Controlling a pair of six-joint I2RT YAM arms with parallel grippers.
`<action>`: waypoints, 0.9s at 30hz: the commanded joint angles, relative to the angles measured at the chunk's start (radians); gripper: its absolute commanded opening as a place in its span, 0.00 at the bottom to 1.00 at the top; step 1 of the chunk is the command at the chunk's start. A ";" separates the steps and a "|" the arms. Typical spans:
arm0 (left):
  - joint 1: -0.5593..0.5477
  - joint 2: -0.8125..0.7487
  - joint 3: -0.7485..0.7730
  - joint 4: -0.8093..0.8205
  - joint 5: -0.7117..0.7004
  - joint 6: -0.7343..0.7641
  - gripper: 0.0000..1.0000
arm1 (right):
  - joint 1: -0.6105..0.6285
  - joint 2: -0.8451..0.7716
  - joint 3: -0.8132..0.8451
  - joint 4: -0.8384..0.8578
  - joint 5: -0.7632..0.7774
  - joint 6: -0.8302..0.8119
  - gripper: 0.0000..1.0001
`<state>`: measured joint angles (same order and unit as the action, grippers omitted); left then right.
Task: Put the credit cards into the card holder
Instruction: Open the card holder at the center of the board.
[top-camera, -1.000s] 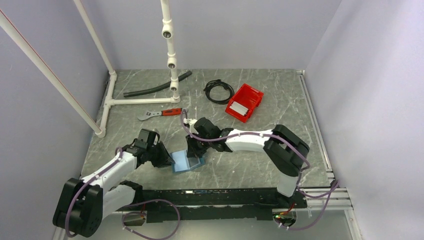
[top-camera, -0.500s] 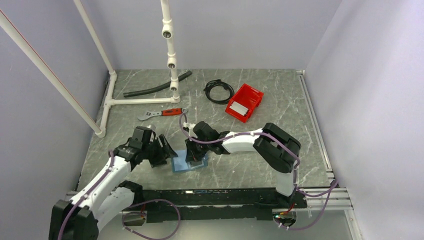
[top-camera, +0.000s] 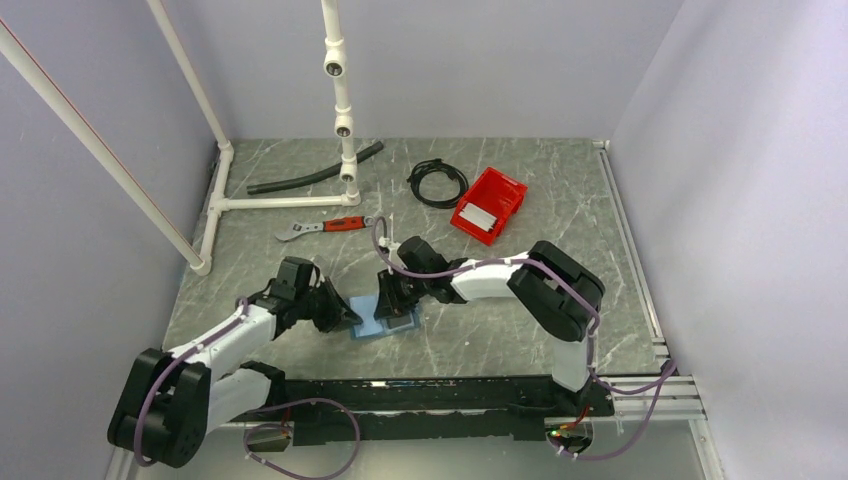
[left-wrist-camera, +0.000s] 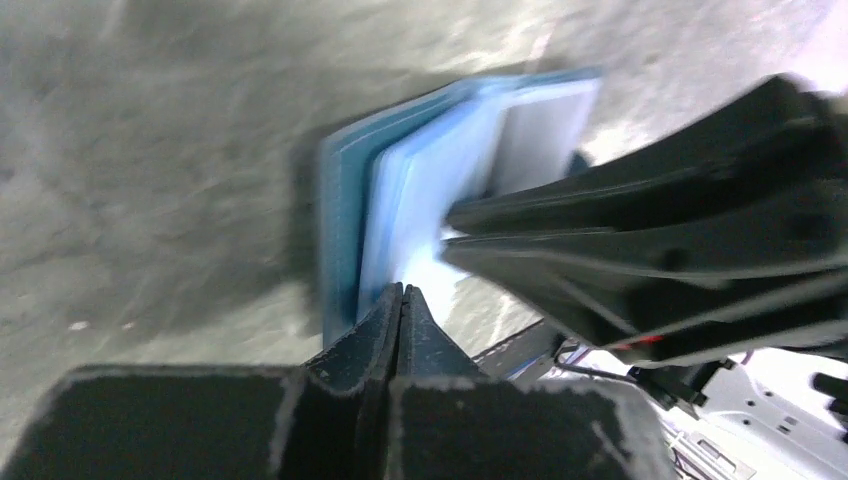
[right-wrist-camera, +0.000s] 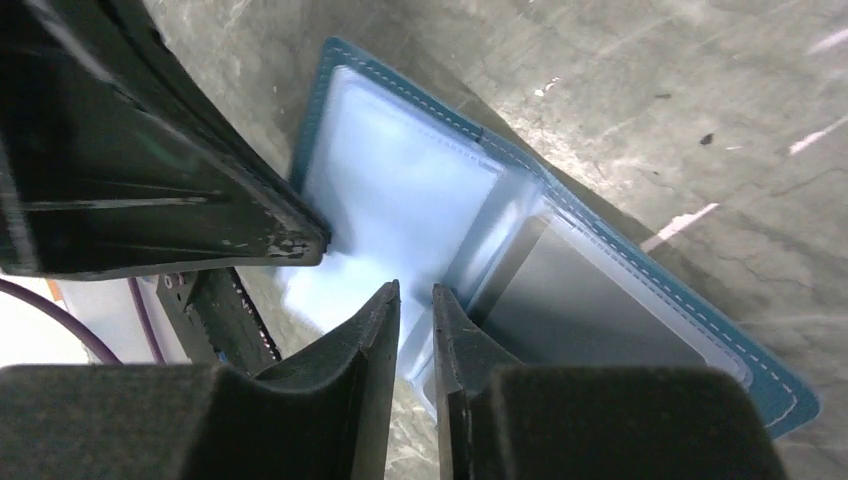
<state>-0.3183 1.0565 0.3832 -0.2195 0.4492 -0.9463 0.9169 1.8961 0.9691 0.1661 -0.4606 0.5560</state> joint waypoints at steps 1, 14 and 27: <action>-0.002 0.007 -0.034 0.051 -0.036 0.016 0.00 | -0.031 -0.062 -0.035 -0.023 -0.009 0.001 0.25; 0.001 -0.057 -0.014 -0.084 -0.112 0.085 0.00 | -0.107 -0.142 -0.147 -0.017 -0.079 -0.053 0.35; -0.006 -0.023 0.178 0.147 0.202 0.001 0.30 | -0.104 -0.129 -0.113 -0.053 -0.049 -0.053 0.12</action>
<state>-0.3180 0.9142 0.5476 -0.2161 0.5270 -0.9005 0.8124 1.7737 0.8360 0.1284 -0.5316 0.5186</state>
